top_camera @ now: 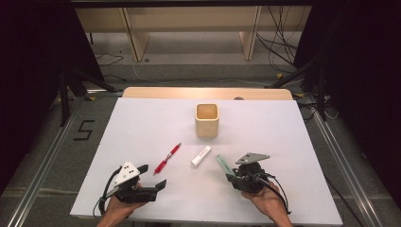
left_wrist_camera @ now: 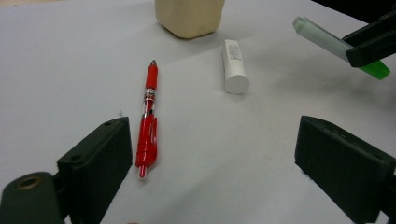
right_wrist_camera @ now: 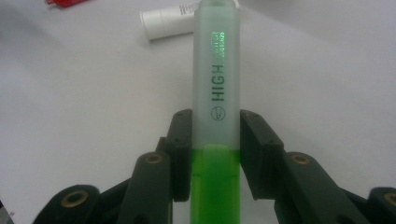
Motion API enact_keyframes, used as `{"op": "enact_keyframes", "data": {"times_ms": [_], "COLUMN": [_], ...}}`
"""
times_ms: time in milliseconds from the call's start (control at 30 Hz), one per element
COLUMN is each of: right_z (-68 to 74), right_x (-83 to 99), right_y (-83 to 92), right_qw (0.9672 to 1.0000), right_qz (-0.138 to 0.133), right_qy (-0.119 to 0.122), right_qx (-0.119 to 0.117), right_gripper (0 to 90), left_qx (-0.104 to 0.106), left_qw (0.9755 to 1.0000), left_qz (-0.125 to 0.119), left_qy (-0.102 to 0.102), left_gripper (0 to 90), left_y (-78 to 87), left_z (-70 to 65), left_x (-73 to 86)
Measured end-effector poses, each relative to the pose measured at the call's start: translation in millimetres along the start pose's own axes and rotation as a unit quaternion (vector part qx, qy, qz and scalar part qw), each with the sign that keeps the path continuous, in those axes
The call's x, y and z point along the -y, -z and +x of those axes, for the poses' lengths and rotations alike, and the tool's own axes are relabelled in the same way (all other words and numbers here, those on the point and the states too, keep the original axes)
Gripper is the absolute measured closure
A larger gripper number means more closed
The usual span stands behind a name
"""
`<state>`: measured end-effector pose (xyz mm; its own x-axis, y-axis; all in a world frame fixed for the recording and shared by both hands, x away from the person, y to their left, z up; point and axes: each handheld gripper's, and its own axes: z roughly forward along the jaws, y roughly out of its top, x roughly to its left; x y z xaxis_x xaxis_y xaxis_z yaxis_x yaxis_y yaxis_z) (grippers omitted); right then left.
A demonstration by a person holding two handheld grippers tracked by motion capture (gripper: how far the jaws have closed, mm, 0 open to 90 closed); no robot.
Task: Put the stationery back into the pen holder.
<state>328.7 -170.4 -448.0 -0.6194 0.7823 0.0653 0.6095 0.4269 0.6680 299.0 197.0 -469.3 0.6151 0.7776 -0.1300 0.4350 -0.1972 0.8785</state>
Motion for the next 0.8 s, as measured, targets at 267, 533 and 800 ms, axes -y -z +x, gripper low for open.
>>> {"op": "enact_keyframes", "data": {"times_ms": [267, 533, 800], "right_z": [3.5, 16.5, 38.1], "right_x": [-0.9, -4.3, -6.5], "right_y": [1.7, 3.0, 4.3], "right_qw": [0.9998, 0.9984, 0.9921], "right_qz": [-0.013, -0.018, -0.020], "right_qy": [0.010, 0.049, 0.122], "right_qx": [-0.010, -0.020, -0.022], "right_gripper": [67.3, 67.4, 67.3], "left_qx": [0.000, 0.002, 0.004], "left_qw": [1.0000, 1.0000, 0.9999], "left_qz": [0.001, 0.003, 0.012], "left_qy": [0.000, 0.000, 0.002], "left_gripper": [10.5, 10.5, 10.5], "left_y": [-0.2, -1.3, -3.1], "left_z": [0.0, 0.6, 3.0], "left_x": [0.2, 0.2, -0.2]}}
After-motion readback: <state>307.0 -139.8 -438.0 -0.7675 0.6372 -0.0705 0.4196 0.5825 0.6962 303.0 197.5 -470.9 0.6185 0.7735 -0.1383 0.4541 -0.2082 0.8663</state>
